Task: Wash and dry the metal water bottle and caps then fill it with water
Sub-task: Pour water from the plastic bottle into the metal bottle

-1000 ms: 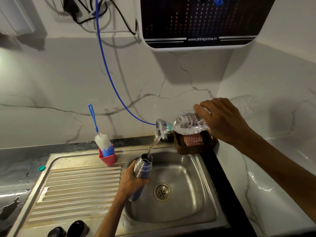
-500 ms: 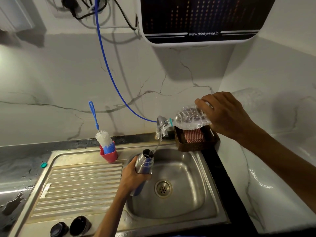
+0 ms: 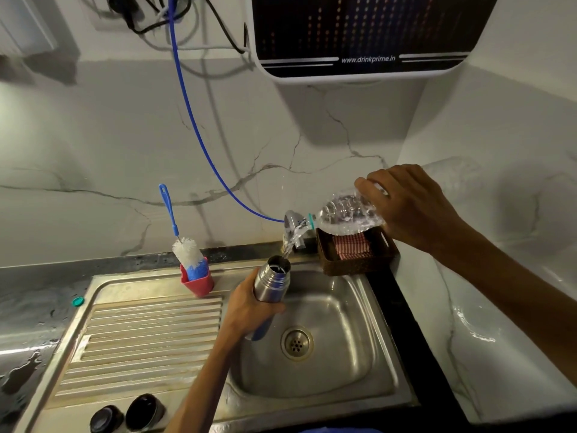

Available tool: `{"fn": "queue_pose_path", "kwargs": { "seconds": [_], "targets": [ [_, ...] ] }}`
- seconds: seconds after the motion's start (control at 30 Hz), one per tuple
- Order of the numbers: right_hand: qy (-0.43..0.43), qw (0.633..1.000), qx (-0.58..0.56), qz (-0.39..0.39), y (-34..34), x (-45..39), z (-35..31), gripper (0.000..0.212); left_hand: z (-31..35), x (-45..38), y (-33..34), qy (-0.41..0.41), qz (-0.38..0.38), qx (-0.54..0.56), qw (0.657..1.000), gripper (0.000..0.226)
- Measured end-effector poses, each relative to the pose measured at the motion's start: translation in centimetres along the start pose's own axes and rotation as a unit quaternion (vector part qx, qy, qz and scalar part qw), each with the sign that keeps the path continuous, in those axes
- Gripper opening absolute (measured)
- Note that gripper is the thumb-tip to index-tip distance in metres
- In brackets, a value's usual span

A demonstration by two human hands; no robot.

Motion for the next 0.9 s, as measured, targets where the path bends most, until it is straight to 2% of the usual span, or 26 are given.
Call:
{"fn": "queue_pose_path", "kwargs": {
  "seconds": [0.53, 0.63, 0.8, 0.9],
  "targets": [
    [-0.016, 1.0, -0.002, 0.019, 0.2, 0.1, -0.3, 0.052, 2.9, 0.4, -0.8, 0.026, 0.029, 0.021, 0.999, 0.067],
    [-0.008, 1.0, -0.018, 0.006, 0.4, -0.1, -0.6, 0.054, 3.4, 0.5, -0.8, 0.031, 0.026, 0.024, 0.999, 0.067],
    [0.047, 0.991, -0.114, -0.06, 2.0, 0.2, -1.5, 0.076, 4.3, 0.7, -1.1, 0.041, 0.032, 0.041, 0.998, 0.065],
    [0.043, 0.989, -0.121, -0.067, 3.3, 0.5, -2.8, 0.069, 4.8, 0.6, -1.0, 0.051, 0.032, 0.045, 0.997, 0.066]
  ]
}}
Point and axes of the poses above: each hand's wrist, its own x-axis away from the middle knuckle, its own y-axis out of the palm, z = x × y, the point moved 3 cm from there along -x, towards the middle knuckle, and after that the axes turned 6 degrees about -z, right-handed, at the moved point
